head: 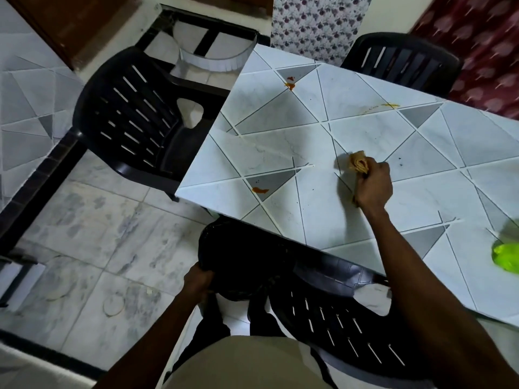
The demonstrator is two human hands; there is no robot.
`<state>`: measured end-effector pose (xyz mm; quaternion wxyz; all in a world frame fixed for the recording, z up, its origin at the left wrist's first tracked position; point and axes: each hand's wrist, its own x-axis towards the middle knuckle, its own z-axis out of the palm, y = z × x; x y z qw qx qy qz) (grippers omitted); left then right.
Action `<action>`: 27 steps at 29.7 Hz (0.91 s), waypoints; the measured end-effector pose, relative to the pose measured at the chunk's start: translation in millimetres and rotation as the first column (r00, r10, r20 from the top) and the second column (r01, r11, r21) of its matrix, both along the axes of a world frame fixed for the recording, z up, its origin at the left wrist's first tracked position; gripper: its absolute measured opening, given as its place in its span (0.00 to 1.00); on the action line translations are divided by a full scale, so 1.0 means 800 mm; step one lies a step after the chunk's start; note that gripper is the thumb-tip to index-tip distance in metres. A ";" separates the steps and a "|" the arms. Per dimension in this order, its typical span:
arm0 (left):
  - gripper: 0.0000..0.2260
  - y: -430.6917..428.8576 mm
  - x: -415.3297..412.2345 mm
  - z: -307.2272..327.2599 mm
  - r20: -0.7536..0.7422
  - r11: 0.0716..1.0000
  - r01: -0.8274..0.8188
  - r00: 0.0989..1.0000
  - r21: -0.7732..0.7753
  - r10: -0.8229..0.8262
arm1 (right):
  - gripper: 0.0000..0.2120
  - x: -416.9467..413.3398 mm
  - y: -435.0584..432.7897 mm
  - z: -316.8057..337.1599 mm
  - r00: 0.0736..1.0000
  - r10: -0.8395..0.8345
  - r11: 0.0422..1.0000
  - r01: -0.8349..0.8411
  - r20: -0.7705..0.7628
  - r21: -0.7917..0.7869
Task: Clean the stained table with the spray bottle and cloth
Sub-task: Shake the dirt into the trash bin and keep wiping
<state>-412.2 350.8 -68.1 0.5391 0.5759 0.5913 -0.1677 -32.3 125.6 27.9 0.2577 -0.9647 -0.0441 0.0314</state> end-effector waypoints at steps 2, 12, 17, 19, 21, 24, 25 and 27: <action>0.21 -0.004 0.001 0.005 -0.021 1.000 0.011 1.000 0.017 -0.011 | 0.16 0.023 -0.006 -0.019 0.996 0.008 0.997 -0.014 -0.088 -0.070; 0.21 -0.002 0.002 0.000 -0.078 0.996 0.080 0.994 0.048 -0.076 | 0.24 -0.149 0.088 -0.058 0.830 0.456 0.875 -0.485 -0.321 -0.011; 0.23 0.009 -0.004 -0.017 -0.077 0.996 0.080 0.994 0.042 -0.076 | 0.26 -0.231 0.103 -0.053 0.673 0.634 0.773 -0.566 -0.381 0.286; 0.25 0.010 -0.004 -0.018 -0.073 0.996 0.086 0.994 0.034 -0.084 | 0.21 -0.224 0.100 -0.035 0.737 0.550 0.820 -0.388 -0.393 0.420; 0.26 0.012 -0.004 -0.024 -0.092 0.994 0.102 0.991 0.038 -0.098 | 0.14 -0.200 0.086 -0.029 0.783 0.451 0.812 -0.162 -0.428 0.560; 0.23 0.011 0.002 -0.011 -0.108 0.991 0.125 0.987 0.044 -0.120 | 0.19 -0.138 0.056 -0.016 0.865 0.283 0.784 0.040 -0.414 0.620; 0.23 0.006 0.009 0.003 -0.106 0.991 0.128 0.987 0.047 -0.122 | 0.19 -0.111 0.044 -0.009 0.899 0.204 0.787 0.085 -0.388 0.611; 0.23 0.001 0.013 0.020 -0.098 0.993 0.103 0.990 0.055 -0.097 | 0.16 -0.048 0.031 -0.005 0.953 0.018 0.835 0.153 -0.304 0.528</action>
